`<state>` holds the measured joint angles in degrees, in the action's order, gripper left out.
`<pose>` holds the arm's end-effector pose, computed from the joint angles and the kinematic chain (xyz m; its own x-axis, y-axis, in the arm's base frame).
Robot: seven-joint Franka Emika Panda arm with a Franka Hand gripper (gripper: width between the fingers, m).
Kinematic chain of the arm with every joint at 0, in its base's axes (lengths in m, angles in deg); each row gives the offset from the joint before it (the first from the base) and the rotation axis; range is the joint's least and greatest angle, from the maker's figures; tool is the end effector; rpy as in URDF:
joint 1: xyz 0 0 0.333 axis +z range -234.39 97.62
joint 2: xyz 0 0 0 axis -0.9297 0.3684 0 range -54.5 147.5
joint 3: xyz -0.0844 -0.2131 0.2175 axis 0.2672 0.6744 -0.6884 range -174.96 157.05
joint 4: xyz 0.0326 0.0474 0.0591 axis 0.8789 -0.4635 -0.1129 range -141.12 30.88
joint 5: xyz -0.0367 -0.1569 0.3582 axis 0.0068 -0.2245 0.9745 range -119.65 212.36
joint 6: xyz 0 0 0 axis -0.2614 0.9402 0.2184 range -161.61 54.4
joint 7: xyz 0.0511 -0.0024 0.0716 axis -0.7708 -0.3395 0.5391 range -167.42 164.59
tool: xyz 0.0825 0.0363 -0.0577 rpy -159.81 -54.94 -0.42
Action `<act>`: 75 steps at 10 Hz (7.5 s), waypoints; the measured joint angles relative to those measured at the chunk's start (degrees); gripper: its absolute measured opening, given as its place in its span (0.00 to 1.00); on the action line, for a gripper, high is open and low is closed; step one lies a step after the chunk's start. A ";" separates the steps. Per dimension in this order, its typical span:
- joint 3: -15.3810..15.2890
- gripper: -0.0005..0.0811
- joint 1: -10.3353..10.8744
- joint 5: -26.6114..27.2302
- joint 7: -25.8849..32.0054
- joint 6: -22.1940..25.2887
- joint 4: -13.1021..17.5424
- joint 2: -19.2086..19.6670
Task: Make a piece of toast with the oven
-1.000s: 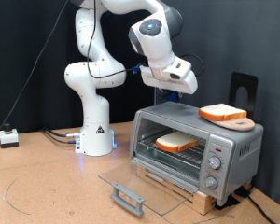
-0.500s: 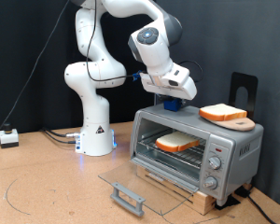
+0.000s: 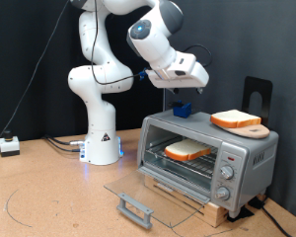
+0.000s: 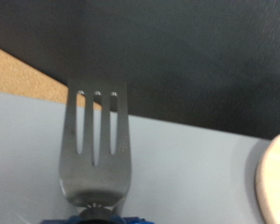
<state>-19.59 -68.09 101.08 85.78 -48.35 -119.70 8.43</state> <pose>0.3094 0.1308 0.4304 0.3129 0.7013 0.6406 0.9317 -0.0958 -0.3503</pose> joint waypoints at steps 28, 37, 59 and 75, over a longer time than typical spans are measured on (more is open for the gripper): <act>25.75 1.00 -16.64 -12.45 27.96 3.94 12.95 19.65; 28.59 1.00 -19.30 -17.55 11.33 14.13 16.24 27.26; 26.15 1.00 -19.97 -18.20 -58.98 15.27 16.33 33.21; 28.49 1.00 -23.87 -21.45 -49.31 16.41 30.66 59.54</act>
<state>8.91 -91.95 79.62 36.47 -31.94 -89.04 67.97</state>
